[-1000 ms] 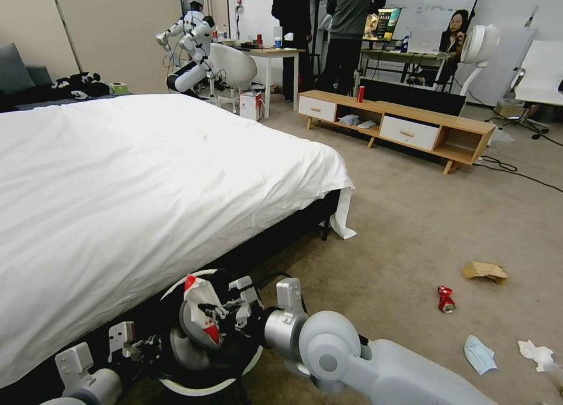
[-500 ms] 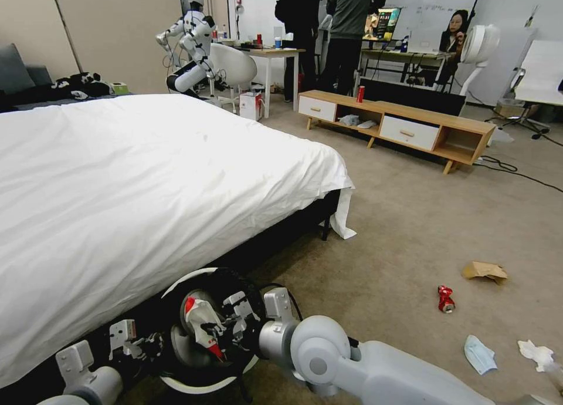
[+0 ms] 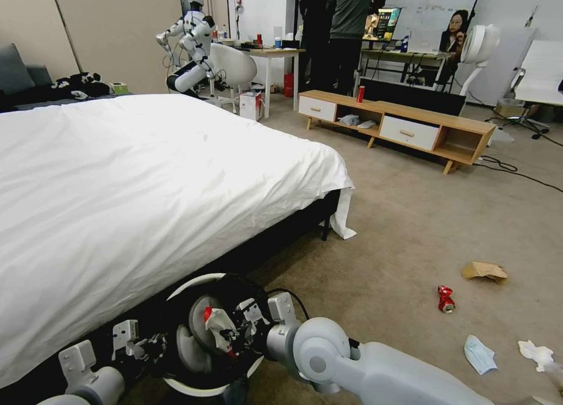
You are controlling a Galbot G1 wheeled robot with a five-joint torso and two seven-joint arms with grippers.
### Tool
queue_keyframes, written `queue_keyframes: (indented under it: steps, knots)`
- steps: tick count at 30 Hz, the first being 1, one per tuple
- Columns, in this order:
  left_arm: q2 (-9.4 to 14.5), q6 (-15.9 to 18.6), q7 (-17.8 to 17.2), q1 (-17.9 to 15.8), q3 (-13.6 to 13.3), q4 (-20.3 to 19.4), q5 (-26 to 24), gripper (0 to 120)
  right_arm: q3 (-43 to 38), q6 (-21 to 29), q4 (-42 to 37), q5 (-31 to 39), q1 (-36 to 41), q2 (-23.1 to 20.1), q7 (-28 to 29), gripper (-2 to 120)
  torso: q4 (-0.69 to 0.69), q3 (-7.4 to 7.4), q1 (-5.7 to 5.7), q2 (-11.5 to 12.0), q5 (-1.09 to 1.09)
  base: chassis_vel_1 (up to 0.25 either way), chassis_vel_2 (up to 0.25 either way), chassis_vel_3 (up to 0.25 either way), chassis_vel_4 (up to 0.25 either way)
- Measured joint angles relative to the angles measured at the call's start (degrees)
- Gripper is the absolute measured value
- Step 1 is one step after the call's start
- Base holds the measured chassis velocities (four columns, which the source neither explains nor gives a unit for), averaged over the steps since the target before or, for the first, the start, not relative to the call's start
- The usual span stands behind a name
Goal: Pick up the trash bin, then pick up the garbage from the floor and place it into the trash bin.
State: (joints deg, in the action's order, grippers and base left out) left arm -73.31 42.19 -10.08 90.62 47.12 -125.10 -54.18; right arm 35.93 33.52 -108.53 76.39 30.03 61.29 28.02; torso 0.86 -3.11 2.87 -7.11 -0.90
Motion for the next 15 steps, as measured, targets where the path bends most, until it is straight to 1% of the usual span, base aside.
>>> queue_keyframes:
  steps: [2,3,4,5,6,7,8,9,10,11,12,13,14,15]
  knots:
    - [0.01,0.0,0.01,0.06,0.0,-0.04,0.0,1,-0.04,0.19,0.12,-0.09,-0.02,0.0,0.2,0,0.0,0.0,0.0,0.0,0.0,0.0,0.0,0.0,0.0]
    - [0.02,0.01,0.02,0.1,0.01,-0.07,0.0,1,-0.13,0.39,0.15,-0.2,-0.07,-0.04,0.32,3,0.0,0.0,0.0,0.0,0.0,0.0,0.0,0.0,0.0]
    - [0.02,0.01,0.02,0.1,0.01,-0.07,0.0,1,-0.13,0.39,0.15,-0.2,-0.07,-0.04,0.32,3,0.0,0.0,0.0,0.0,0.0,0.0,0.0,0.0,0.0]
    - [0.02,0.01,0.02,0.1,0.01,-0.07,0.0,1,-0.16,0.45,0.13,-0.21,-0.08,-0.06,0.36,7,0.0,0.0,0.0,0.0,0.0,0.0,0.0,0.0,0.0]
    - [0.05,0.01,0.03,0.16,0.03,-0.08,0.0,1,-0.29,0.56,-0.11,-0.22,-0.09,-0.14,0.54,13,0.0,0.0,0.0,0.0,0.0,0.0,0.0,0.0,0.0]
    - [0.05,0.01,0.03,0.16,0.03,-0.08,0.0,1,-0.29,0.56,-0.11,-0.22,-0.09,-0.14,0.54,13,0.0,0.0,0.0,0.0,0.0,0.0,0.0,0.0,0.0]
    - [0.09,0.01,0.03,0.2,0.05,-0.1,0.01,1,-0.36,0.61,-0.28,-0.23,-0.09,-0.18,0.63,19,0.0,0.0,0.0,0.0,0.0,0.0,0.0,0.0,0.0]
    - [0.15,0.01,0.04,0.23,0.1,-0.1,0.01,1,-0.46,0.68,-0.56,-0.23,-0.09,-0.26,0.77,26,0.0,0.0,0.0,0.0,0.0,0.0,0.0,0.0,0.0]
    - [0.15,0.01,0.04,0.23,0.1,-0.1,0.01,1,-0.46,0.68,-0.56,-0.23,-0.09,-0.26,0.77,26,0.0,0.0,0.0,0.0,0.0,0.0,0.0,0.0,0.0]
    - [0.2,0.01,0.04,0.25,0.14,-0.1,0.01,1,-0.55,0.71,-0.72,-0.23,-0.12,-0.32,0.79,30,0.0,0.0,0.0,0.0,0.0,0.0,0.0,0.0,0.0]
    - [0.24,0.01,0.05,0.26,0.18,-0.05,0.01,1,-0.75,0.78,-1.05,-0.16,-0.19,-0.42,0.82,36,0.0,0.0,0.0,0.0,0.0,0.0,0.0,0.0,0.0]
    - [0.24,0.01,0.05,0.26,0.18,-0.05,0.01,1,-0.75,0.78,-1.05,-0.16,-0.19,-0.42,0.82,36,0.0,0.0,0.0,0.0,0.0,0.0,0.0,0.0,0.0]
    - [0.25,0.01,0.06,0.27,0.18,0.02,0.0,1,-0.9,0.85,-1.3,-0.05,-0.25,-0.52,0.84,40,0.0,0.0,0.0,0.0,0.0,0.0,0.0,0.0,0.0]
    - [0.24,0.01,0.07,0.27,0.18,0.09,0.02,1,-1.03,0.92,-1.8,0.08,-0.32,-0.73,0.89,48,0.0,0.0,0.0,0.0,0.0,0.0,0.0,0.0,0.0]
